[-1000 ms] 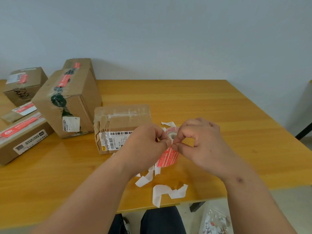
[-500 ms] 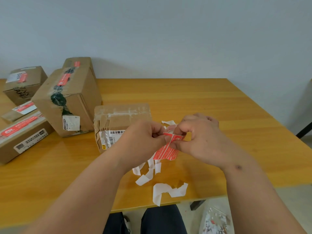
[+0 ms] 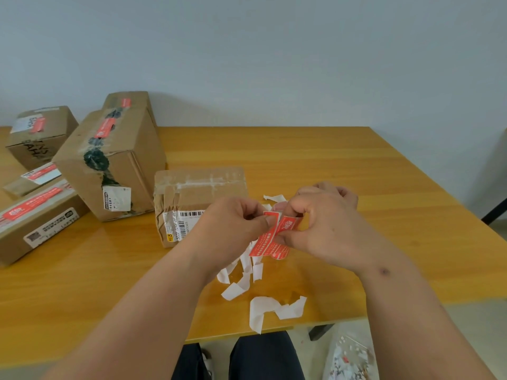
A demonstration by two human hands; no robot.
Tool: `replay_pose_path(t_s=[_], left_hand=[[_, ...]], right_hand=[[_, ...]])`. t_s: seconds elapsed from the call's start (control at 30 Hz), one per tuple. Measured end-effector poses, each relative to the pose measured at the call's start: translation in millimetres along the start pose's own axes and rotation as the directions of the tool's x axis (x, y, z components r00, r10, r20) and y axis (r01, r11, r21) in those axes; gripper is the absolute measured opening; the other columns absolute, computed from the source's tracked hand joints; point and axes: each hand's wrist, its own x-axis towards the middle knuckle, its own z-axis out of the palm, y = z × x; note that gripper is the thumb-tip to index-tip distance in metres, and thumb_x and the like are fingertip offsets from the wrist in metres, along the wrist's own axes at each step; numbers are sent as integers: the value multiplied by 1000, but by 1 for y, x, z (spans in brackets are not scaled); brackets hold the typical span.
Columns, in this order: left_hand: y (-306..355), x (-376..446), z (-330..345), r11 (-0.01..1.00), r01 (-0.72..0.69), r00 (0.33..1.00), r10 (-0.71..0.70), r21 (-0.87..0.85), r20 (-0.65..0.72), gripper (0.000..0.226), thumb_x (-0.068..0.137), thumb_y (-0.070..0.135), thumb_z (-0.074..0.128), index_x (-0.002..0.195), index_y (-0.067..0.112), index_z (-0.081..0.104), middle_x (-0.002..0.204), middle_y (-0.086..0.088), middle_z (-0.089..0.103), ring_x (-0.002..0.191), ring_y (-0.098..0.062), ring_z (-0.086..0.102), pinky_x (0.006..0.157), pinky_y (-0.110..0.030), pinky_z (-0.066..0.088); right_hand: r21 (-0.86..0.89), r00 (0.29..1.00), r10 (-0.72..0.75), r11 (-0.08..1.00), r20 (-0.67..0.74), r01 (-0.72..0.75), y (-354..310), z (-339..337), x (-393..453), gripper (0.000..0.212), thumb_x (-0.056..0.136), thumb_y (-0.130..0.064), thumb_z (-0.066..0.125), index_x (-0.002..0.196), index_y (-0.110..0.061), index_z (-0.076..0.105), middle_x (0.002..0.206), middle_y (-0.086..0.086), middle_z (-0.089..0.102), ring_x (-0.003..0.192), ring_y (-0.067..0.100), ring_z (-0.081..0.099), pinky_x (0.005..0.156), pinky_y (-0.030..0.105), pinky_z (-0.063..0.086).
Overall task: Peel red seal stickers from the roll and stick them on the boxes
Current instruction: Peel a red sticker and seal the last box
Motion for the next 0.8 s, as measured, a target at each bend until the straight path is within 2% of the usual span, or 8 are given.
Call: replay_pose_path(t_s=[0.07,0.17,0.23,0.33,0.43,0.5,0.7,0.8], left_hand=[[2,-1,0,1000,-6,1000,6,0,1,22,90,35,67,80,16,73,86,-20,69,72,-30,58,75,-51,51],[3,-4,-4,1000,-17,999,16,13,40,20,87,40,69,80,22,75,78,-13,68,65,-17,52,65,-35,45],[4,-5,-6,999,-20,998,18,38,64,16,88,36,69,79,24,75,77,-14,66,64,-15,49,64,-32,41],[1,-3,-5,999,-16,999,14,42,51,19,91,32,66,79,20,74,73,-16,62,62,-18,46,62,-35,39],[-4,2,-3,1000,-2,1000,2,19,26,21,92,32,65,83,14,71,90,-26,66,69,-28,54,70,-47,50],[-6,4,-2,1000,11,1000,-11,15,6,24,92,33,64,86,10,70,92,-25,68,74,-36,60,80,-57,53],[1,3,-1,999,34,999,-34,7,3,22,93,33,63,85,14,73,83,-7,75,86,-32,68,84,-49,53],[3,2,0,1000,5,1000,-5,22,-15,23,92,37,64,82,18,72,85,-12,73,88,-39,64,81,-53,53]], right_hand=[[-27,1000,1,1000,22,0,-1,-1,1,20,76,-47,72,63,-42,58,84,-15,57,106,10,39,103,42,17],[3,999,-15,1000,32,15,-1,-3,2,18,81,-51,67,64,-45,61,85,-14,58,108,11,39,104,44,15],[7,999,-14,1000,34,14,-1,-4,2,15,80,-52,67,67,-46,63,85,-14,56,108,11,38,105,44,14],[-33,1000,-23,999,22,23,0,-2,3,21,80,-46,70,62,-40,60,87,-13,55,106,13,38,104,46,17],[0,1000,-25,1000,8,25,-1,-3,3,31,78,-42,74,55,-44,54,89,-12,57,106,13,38,101,43,17],[4,999,-34,999,-26,34,-1,-1,3,20,76,-40,76,61,-39,63,88,-12,58,105,13,39,100,44,17],[-11,1000,-5,1000,-19,5,2,-1,5,16,73,-43,77,73,-28,70,93,-13,57,108,12,36,101,43,17],[-7,1000,6,1000,26,-6,2,-2,9,16,71,-44,78,75,-30,71,100,-18,54,110,11,32,102,40,15]])
